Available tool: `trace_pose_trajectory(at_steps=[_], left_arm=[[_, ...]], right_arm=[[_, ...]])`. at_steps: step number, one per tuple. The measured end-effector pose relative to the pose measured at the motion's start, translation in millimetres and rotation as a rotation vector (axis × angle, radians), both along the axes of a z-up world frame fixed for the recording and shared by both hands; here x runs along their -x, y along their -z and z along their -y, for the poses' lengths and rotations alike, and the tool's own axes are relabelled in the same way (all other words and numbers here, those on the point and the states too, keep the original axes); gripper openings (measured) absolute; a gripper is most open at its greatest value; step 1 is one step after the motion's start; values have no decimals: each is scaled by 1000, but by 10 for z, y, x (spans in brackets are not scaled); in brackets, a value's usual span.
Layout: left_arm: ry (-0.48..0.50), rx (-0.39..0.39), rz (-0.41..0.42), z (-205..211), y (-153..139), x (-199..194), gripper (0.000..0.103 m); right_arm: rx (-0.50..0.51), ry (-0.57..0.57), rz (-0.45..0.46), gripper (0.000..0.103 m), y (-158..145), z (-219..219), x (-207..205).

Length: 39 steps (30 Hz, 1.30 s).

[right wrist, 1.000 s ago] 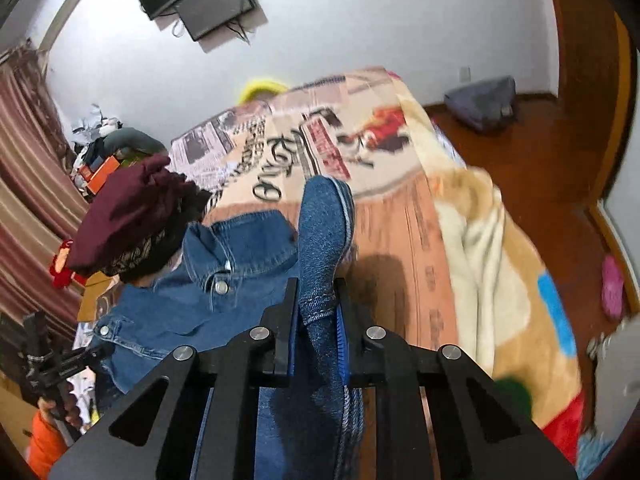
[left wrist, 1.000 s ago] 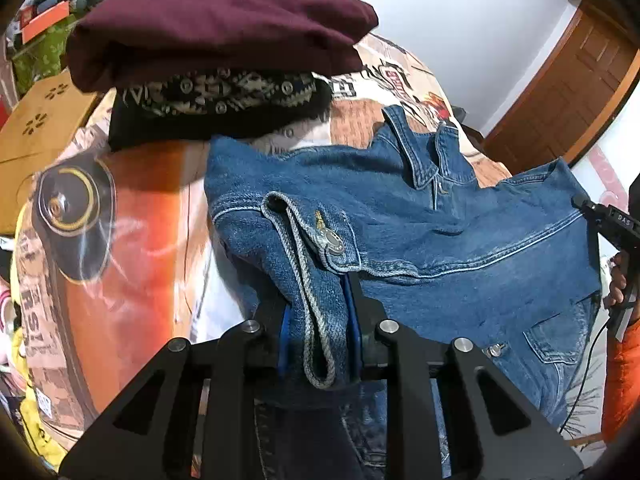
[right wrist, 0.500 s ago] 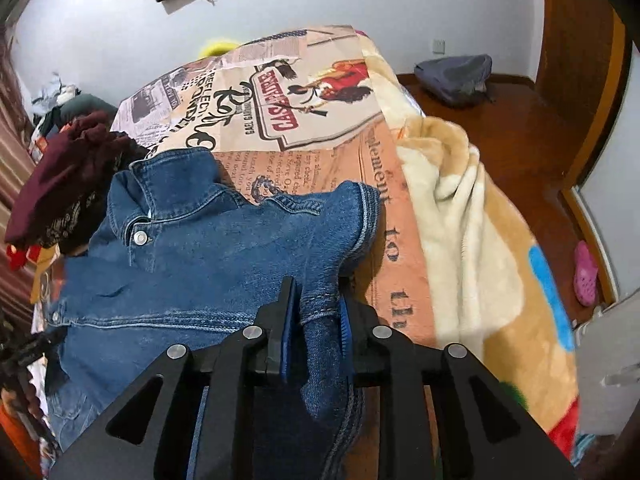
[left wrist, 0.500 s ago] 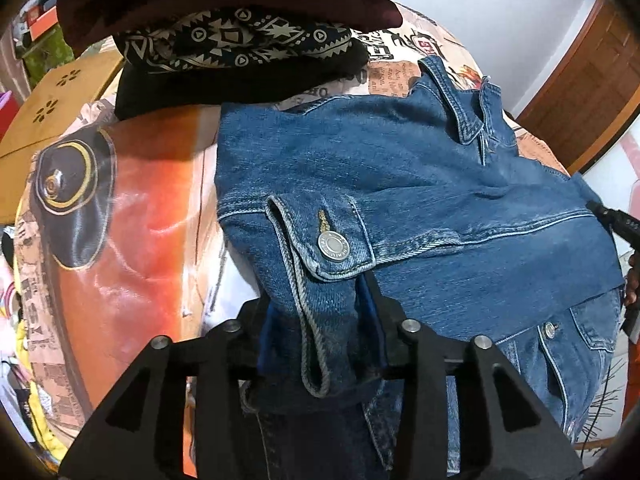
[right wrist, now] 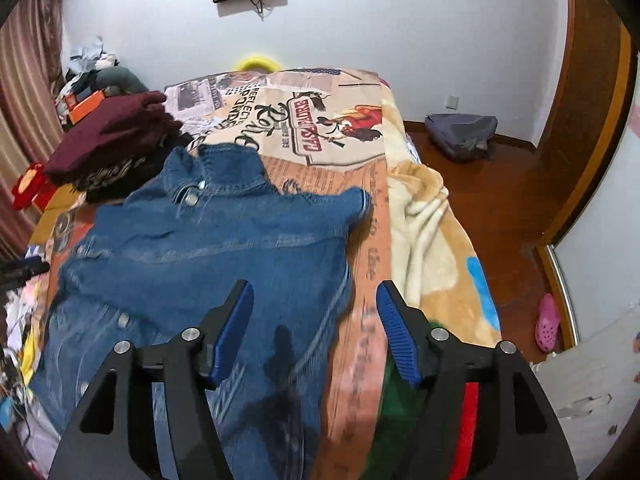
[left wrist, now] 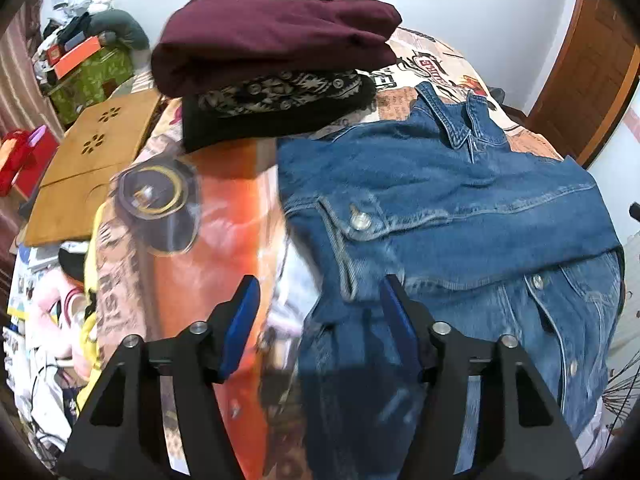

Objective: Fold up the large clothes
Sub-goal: 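Fold the held jacket sides inward with both grippers, then release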

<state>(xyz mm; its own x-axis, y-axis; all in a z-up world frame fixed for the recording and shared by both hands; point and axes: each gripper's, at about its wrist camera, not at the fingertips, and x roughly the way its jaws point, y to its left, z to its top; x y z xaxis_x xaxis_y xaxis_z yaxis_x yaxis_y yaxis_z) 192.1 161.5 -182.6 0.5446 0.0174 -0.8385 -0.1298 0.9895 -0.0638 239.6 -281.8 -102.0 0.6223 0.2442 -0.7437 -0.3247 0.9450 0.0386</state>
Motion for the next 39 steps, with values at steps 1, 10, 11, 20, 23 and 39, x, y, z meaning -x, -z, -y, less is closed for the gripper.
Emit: trace_pose_trajectory(at_steps=[1,10,11,20,23,39], left_arm=[[-6,3,-9,-15,6,42,66],[-38,171,-172,-140,490,420,74],[-42,204,-182,-147,545,454,74],[-113,394,-213,-153,876,609,74],[-90,453,-187,-131,856,675,74],[46,343,42,190,-220,600,12]], right_arm=[[-2,-5,-6,61,16,17,63],[-65,27,-103,61,438,67,388],[-60,31,-113,61,491,61,408],[-101,66,-221,61,857,79,437],[-132,42,-227,61,853,33,478],[-224,-92,-38,10,86,-211,508]])
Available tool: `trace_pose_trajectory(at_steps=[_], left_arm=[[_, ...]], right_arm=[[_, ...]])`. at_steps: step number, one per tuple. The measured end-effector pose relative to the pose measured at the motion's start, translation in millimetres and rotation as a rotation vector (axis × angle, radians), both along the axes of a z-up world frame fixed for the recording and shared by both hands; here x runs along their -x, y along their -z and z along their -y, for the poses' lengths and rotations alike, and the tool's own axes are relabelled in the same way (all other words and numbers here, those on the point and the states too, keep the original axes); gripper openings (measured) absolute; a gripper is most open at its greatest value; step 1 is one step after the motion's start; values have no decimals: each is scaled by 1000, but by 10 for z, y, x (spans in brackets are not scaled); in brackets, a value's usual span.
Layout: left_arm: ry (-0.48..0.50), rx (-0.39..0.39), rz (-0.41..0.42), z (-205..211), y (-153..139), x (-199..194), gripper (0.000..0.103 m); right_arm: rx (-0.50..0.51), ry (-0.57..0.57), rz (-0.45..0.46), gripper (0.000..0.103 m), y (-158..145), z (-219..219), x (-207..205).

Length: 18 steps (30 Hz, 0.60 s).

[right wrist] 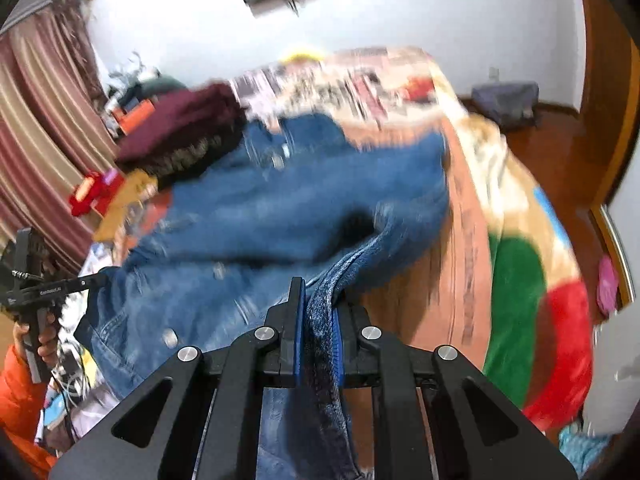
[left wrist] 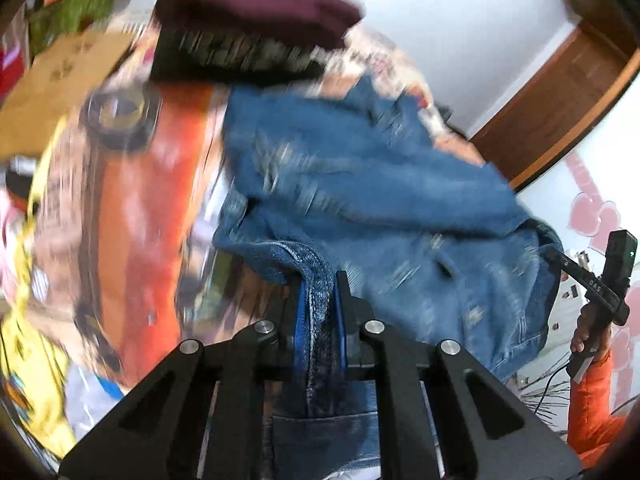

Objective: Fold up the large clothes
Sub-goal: 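Fold the held jacket sides inward with both grippers, then release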

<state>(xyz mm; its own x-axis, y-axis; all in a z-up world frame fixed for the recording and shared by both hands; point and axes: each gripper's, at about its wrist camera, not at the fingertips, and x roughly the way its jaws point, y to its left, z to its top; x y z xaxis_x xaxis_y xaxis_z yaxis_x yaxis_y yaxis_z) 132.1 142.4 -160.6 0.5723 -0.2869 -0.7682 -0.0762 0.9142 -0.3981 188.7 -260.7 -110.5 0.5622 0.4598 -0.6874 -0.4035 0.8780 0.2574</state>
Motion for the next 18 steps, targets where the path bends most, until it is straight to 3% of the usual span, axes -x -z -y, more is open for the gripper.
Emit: trace_pose_trajectory(at_steps=[4,7,13,16,18], left_arm=[[-24,-64,97,-15,-383,-169,12],[-76,-137,119,-79,-425,-351,12],[-160,-216,27,-262,66,-708,13],[-166,-220,-59,-355,435,-836,14],[-153,-205,-98,-368,601,-852,15]], right_arm=[[-21,30,81,10,-241,9,-178],[-23,79,89,10,-223,23,-371],[17,203,-5,10,186,145,-741],[16,219,-74,10,449,216,-849],[1,225,-62,8,465,247,-809]])
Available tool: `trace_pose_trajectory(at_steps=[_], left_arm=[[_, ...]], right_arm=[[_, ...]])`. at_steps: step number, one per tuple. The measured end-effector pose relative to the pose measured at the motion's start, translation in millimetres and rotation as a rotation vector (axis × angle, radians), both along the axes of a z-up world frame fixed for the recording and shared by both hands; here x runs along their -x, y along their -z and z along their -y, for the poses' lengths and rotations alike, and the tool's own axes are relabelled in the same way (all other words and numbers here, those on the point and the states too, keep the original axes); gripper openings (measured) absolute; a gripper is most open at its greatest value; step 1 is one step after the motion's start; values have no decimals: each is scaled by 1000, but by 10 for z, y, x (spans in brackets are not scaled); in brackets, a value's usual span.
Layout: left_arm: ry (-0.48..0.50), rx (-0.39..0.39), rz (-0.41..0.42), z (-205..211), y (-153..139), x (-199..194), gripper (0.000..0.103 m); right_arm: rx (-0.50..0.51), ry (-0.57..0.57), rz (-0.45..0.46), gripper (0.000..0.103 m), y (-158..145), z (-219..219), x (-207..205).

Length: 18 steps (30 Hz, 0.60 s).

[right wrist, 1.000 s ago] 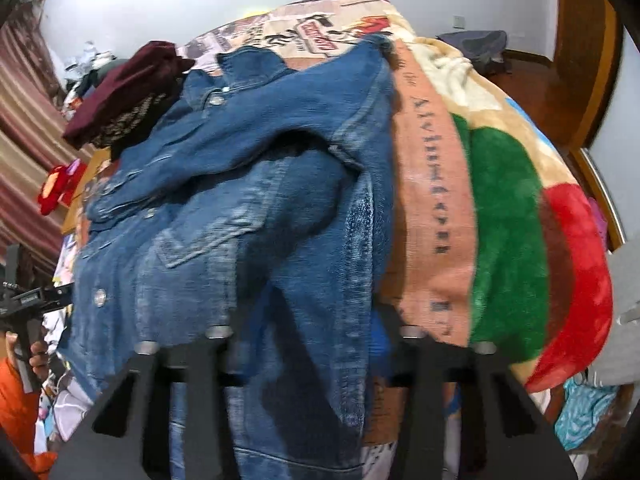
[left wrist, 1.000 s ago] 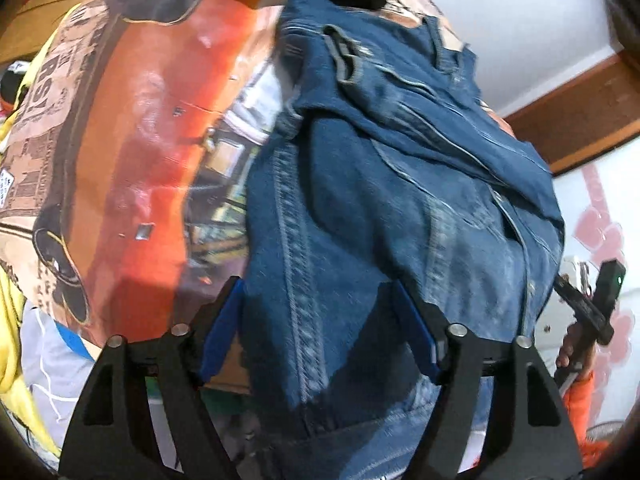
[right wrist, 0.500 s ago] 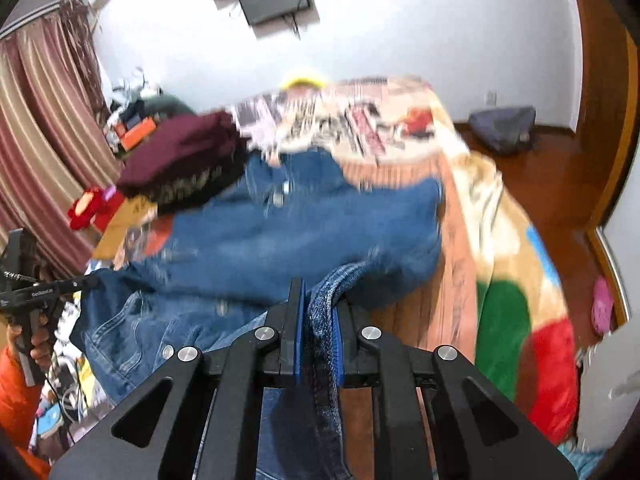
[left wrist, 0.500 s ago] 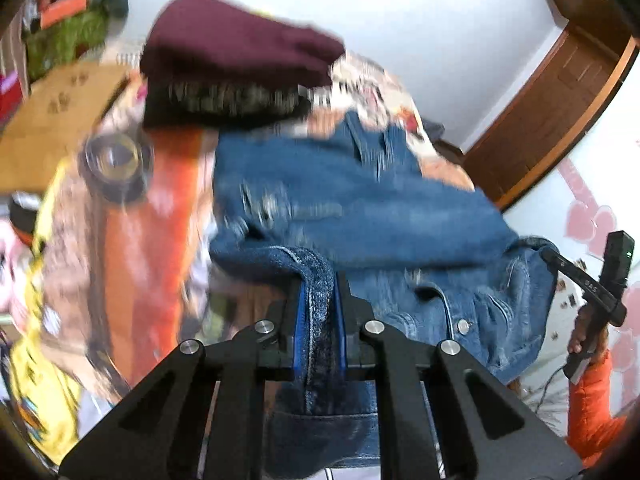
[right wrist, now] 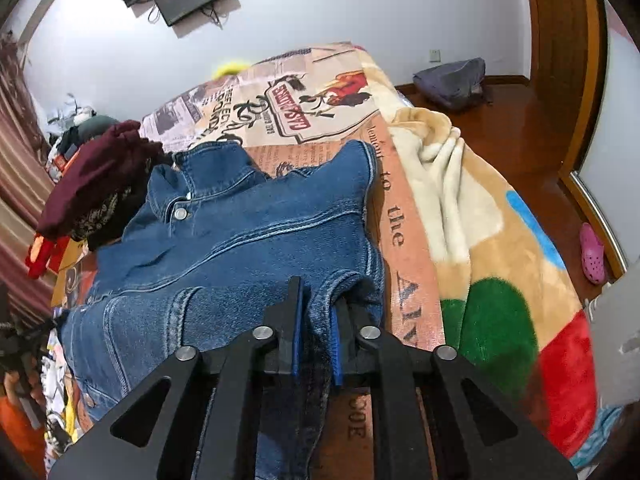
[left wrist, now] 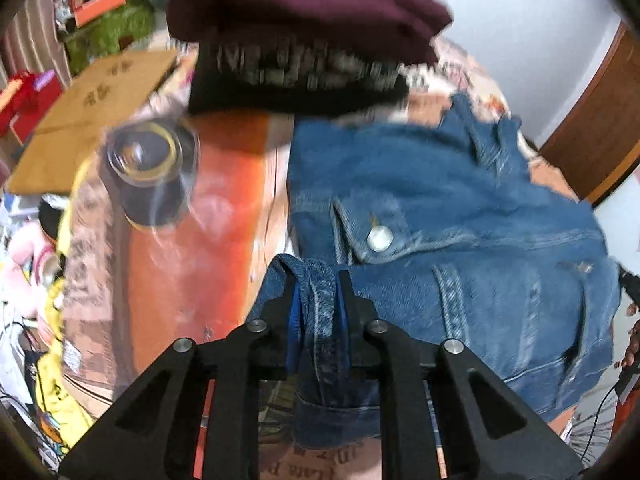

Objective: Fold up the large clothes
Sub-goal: 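Fold the held jacket sides inward with both grippers, then release, then grasp the jacket hem with both grippers and fold it up toward the collar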

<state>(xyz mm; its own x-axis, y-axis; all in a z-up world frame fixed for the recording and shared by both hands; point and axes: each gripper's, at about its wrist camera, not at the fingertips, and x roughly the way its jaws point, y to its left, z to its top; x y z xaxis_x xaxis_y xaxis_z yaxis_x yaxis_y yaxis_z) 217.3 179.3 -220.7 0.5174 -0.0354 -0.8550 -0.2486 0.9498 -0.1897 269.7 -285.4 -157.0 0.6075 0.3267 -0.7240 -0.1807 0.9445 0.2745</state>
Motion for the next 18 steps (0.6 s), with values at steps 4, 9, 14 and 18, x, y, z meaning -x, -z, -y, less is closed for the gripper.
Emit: trace_pose_trajectory(at_steps=[4,9,14,18], left_arm=[[19,-40,4,45,-36,57,26],[38,-94,53,51,-298,211,57],[39,-51,44,-5,-349,399,70],[74,-9,2,-6,-211,522,70]], right_arm=[[27,-15,60,11,-174,-16,123],[129,-78,109,15,-364,-98,281],[208,-134,141,69,-496,-137,493],[208,-151,139,72,-511,-100,623]])
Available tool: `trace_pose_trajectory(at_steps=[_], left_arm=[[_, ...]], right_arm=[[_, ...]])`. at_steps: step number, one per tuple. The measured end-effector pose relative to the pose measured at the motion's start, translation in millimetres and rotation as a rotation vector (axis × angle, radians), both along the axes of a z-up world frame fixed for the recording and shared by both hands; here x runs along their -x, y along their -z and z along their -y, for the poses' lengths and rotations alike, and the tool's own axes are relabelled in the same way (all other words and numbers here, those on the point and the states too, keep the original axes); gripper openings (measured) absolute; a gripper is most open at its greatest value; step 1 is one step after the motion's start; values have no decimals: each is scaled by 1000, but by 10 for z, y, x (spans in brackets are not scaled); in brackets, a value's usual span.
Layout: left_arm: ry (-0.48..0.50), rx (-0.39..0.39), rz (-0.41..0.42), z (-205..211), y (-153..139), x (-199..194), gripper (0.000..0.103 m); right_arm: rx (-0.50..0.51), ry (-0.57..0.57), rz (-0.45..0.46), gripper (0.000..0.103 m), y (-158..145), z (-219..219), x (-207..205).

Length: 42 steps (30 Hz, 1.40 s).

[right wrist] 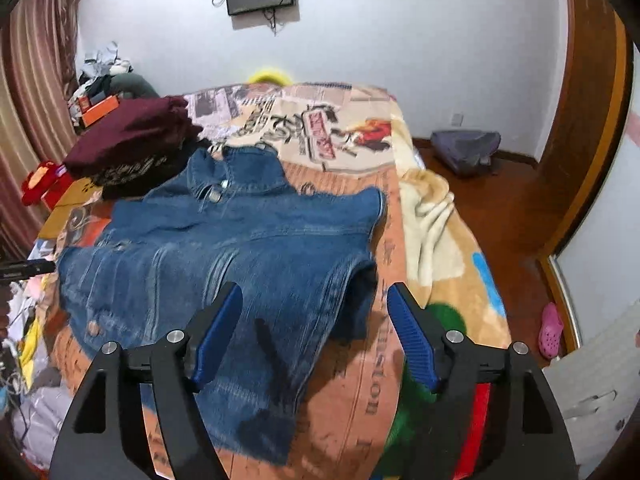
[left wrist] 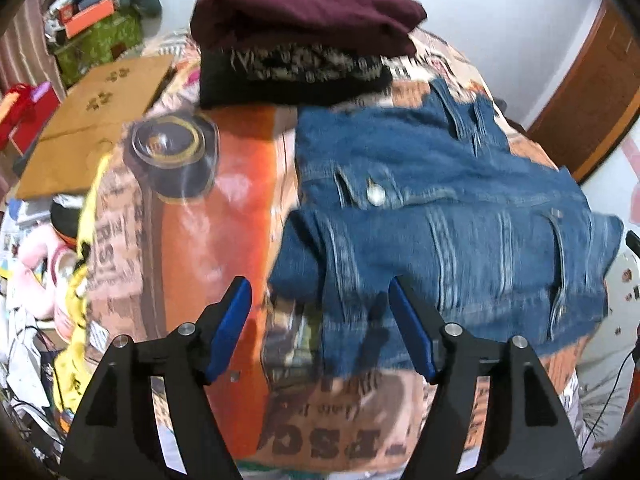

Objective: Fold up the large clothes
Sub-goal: 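Grasp the jacket hem with both grippers and fold it up toward the collar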

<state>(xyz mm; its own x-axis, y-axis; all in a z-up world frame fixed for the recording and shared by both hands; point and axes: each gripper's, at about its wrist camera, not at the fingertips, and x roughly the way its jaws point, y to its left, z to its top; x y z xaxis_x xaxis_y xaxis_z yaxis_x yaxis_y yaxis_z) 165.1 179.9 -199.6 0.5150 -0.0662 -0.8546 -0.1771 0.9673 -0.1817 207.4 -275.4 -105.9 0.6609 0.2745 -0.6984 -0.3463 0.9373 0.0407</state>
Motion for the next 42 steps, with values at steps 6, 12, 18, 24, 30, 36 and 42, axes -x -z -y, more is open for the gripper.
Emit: trace_pose_trajectory(at_steps=[6,12,18,24,30,36,42], left_arm=[[20,117,-73,46,313,52,70],[72,144,-91,224,436,-3,70],[51,180,-134,226,538,-131,70],[61,164,-98,247,406,-20,54],[101,165,8,278,-22,113,16],[127,165,174,320,-656,-15,10],[52,129,276,227,-1018,-560,10]], right_arm=[[-69,3,-136,72,313,40,32],[-78,-12,-264,72,674,-64,-65],[-111,-47,-279,60,632,-165,-87],[-156,-41,-237,13,483,-119,28],[-181,-94,-147,12,124,-267,89],[-259,-102,-81,12,-225,-378,-162],[-270,-35,-5,11,-509,-376,-704]])
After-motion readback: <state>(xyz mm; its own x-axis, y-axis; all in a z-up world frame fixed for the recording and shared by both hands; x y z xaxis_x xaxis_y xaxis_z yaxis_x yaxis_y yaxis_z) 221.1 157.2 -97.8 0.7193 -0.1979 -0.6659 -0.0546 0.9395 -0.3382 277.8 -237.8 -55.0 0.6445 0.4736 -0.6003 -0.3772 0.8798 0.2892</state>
